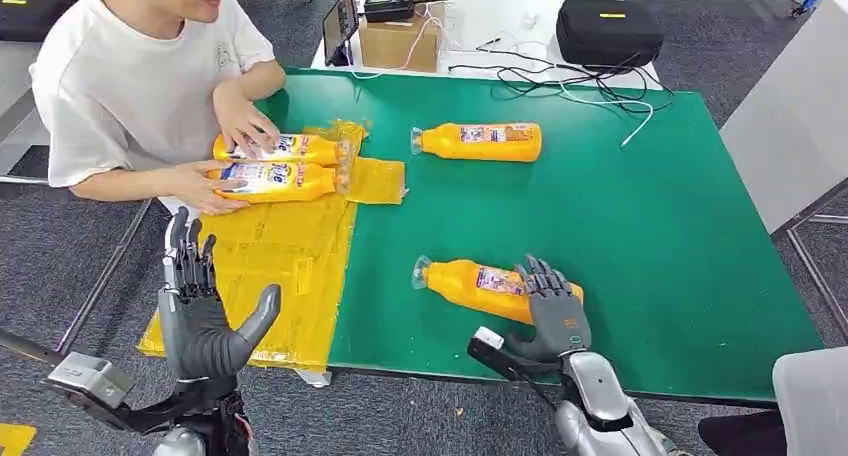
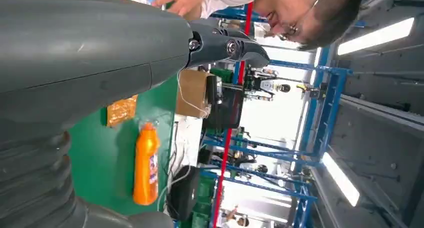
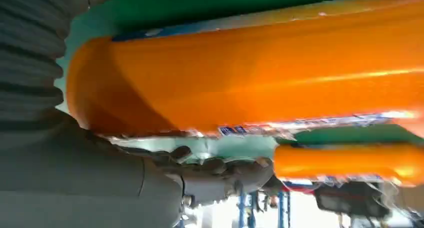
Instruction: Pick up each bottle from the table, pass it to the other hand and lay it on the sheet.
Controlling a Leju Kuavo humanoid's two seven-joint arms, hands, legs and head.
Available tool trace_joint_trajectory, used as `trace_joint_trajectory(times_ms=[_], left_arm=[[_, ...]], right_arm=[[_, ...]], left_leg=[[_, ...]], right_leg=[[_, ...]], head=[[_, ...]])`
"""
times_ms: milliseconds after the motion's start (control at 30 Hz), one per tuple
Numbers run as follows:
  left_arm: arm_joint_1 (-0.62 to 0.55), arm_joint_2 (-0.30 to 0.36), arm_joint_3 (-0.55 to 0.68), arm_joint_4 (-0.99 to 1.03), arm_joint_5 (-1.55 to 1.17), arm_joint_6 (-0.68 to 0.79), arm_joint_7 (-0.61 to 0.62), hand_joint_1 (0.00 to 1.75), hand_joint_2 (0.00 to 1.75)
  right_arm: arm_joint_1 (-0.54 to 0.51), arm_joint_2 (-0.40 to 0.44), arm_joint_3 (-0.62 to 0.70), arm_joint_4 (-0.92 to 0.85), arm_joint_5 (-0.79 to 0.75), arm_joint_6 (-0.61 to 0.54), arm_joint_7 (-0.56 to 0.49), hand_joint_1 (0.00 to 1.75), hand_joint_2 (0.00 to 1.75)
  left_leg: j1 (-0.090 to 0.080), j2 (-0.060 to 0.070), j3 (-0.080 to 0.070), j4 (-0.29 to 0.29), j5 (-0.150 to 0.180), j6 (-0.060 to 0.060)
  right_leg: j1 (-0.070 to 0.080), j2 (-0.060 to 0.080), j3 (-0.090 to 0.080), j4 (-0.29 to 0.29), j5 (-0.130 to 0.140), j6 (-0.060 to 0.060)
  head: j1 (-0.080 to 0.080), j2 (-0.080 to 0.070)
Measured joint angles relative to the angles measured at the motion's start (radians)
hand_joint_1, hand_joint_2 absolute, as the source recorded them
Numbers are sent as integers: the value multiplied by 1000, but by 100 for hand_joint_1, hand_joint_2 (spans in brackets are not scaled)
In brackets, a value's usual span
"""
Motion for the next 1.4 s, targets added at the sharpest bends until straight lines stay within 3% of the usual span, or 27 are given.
trace_joint_trajectory(times_ms=[100,367,500,533,567,600,867,1200,1400], left_arm=[[1,0,5,0,-16,6,9,0,175],[6,0,8,0,-39,10,34,0,175],[14,0,9,0,36,-44,129,0,175],[16,0,9,0,36,-47,132,0,175],[16,0,9,0,36,-48,135,0,175],[16,1,9,0,37,-49,138,0,175],[7,10,3,16,24,-30,239,0,175],[-17,22,0,72,32,-30,281,0,175],[-37,30,-16,99,46,-31,282,0,175]], right_arm=[[-19,-8,3,7,-8,62,24,0,175],[-27,-18,1,15,-2,53,93,0,175],[-25,-29,-16,5,-15,83,139,0,175],[-22,-32,-25,1,-22,86,144,10,175],[-21,-34,-30,-2,-25,88,146,145,175],[-21,-37,-33,-3,-26,92,148,171,175],[-11,-53,-65,-7,-127,172,144,175,175],[-38,-69,-79,33,-211,220,122,175,175],[-61,-72,-82,65,-370,254,-28,175,175]], left_leg=[[0,0,2,0,0,0],[0,0,4,0,1,1],[0,0,5,0,1,1],[0,0,5,0,1,1],[0,0,5,0,0,1],[0,0,5,0,0,1],[0,0,6,0,0,1],[0,1,8,0,0,1],[0,2,11,0,0,0]], right_leg=[[0,0,0,0,0,0],[0,0,2,-1,1,1],[0,0,3,-1,1,1],[0,0,3,-1,1,1],[0,0,3,-1,1,1],[0,0,3,-1,1,1],[0,0,4,-1,1,1],[0,1,6,-1,1,1],[0,1,0,-2,1,1]], head=[[0,0],[0,0],[0,0],[0,0],[0,0],[0,0],[0,0],[0,0],[0,0]])
